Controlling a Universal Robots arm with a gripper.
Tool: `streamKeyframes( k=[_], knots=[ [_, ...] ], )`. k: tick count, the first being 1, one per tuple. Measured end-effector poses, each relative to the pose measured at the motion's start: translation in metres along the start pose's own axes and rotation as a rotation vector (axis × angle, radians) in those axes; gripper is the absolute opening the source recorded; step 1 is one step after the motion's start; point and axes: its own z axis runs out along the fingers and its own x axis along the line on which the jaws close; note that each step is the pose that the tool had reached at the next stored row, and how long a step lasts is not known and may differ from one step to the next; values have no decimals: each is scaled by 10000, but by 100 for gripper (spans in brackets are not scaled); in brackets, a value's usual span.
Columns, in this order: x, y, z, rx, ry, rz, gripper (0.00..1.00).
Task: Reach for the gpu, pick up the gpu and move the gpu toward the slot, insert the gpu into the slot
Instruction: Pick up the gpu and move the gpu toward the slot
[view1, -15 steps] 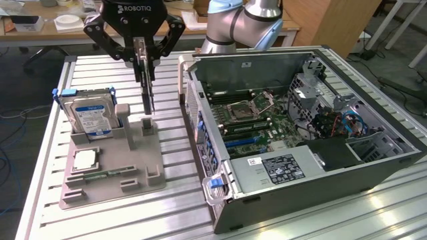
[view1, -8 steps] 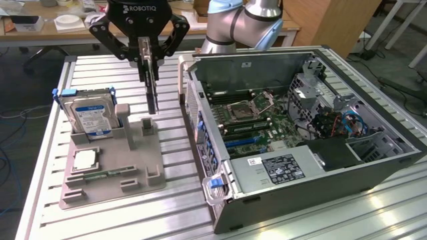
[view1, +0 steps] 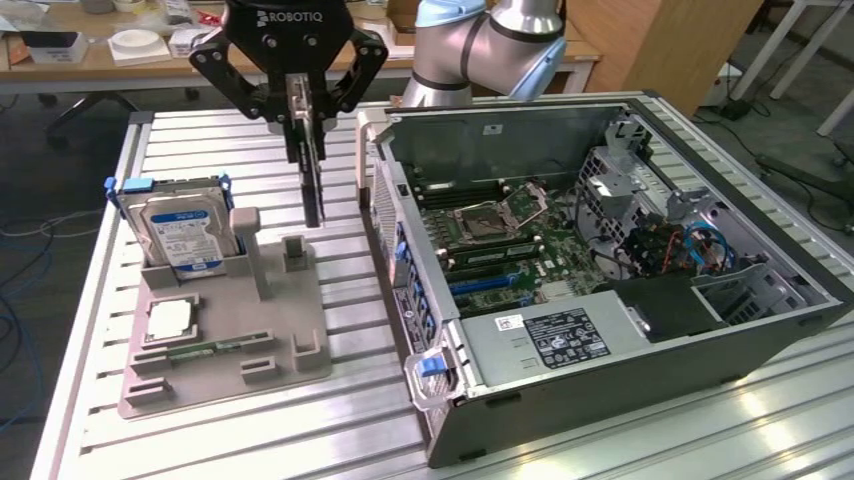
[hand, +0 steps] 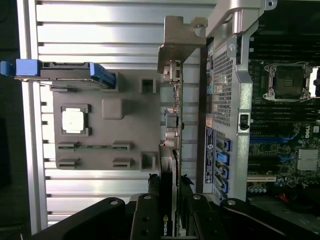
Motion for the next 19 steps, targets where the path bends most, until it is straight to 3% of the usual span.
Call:
streamKeyframes(
  k=[19],
  knots=[
    [-157, 2, 2, 0, 0, 0, 26]
  ],
)
